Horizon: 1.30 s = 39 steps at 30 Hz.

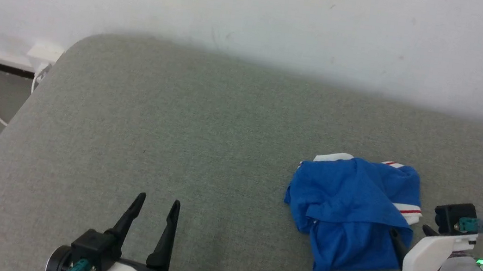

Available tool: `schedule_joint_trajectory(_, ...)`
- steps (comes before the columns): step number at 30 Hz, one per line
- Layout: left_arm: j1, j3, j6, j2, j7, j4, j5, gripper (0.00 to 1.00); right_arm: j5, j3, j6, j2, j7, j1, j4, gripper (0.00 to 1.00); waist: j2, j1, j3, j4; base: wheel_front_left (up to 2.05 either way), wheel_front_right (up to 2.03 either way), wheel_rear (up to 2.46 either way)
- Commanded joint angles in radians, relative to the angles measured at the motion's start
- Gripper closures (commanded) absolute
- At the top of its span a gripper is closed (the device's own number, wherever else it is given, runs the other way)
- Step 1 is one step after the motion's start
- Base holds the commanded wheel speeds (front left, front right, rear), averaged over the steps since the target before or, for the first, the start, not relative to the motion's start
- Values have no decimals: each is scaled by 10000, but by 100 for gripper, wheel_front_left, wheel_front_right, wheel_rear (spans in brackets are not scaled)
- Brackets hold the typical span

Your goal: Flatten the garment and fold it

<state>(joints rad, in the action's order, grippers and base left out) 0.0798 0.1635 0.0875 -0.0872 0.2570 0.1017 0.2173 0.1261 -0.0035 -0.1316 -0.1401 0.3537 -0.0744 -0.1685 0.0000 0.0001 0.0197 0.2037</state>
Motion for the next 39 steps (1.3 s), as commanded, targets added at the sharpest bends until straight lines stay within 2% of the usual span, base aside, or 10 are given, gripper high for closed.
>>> schedule_joint_trajectory(1, -280, 32, 124, 132, 47, 100, -154, 0, 282, 194, 9, -571, 1282, -451, -95, 0, 0, -1, 730, 794, 0, 0, 0)
schedule_joint_trajectory(3, -396, 89, 177, 199, 47, 160, -186, 0, 484, 244, 9, -940, 2264, -751, -189, 0, 0, -1, 889, 1020, 0, 0, 0)
schedule_joint_trajectory(9, -548, 177, 252, 304, 47, 281, -205, 0, 642, 297, 9, -1484, 3743, -1203, -456, 0, 0, -1, 1161, 1487, 0, 0, 0)
schedule_joint_trajectory(15, -590, 263, 297, 353, 47, 585, -289, 0, 1230, 271, 9, -1110, 4325, -957, -1039, 1, 0, -1, 1164, 1740, 0, 0, 0)
schedule_joint_trajectory(16, -584, 270, 301, 356, 47, 638, -323, 0, 1252, 320, 9, -1110, 4287, -908, -1103, 62, 0, -1, 1122, 1730, 0, 0, 0)
schedule_joint_trajectory(17, -564, 264, 304, 358, 47, 690, -337, 0, 1247, 442, 9, -1154, 4230, -866, -1142, 100, 0, -1, 1069, 1703, 0, 0, 0)
schedule_joint_trajectory(22, -463, 171, 310, 363, 47, 847, -377, 0, 1303, 470, 9, -1108, 3744, -851, -1022, 100, 0, -1, 765, 1424, 0, 0, 0)
schedule_joint_trajectory(27, -297, -41, 324, 365, 47, 866, -432, 0, 1116, 150, 9, -1023, 3450, -606, 66, 100, 0, -1, 331, 690, 0, 0, 0)
schedule_joint_trajectory(34, -245, -197, 342, 367, 47, 836, -204, 0, 714, -887, 9, -1031, 4274, 923, 2247, 100, 0, -1, 0, -453, 0, 0, 0)
schedule_joint_trajectory(39, -416, -91, 332, 368, 47, 682, -64, 0, 146, -1946, 9, -910, 4663, 1985, 2813, 100, 0, -1, 57, -922, 0, 0, 0)
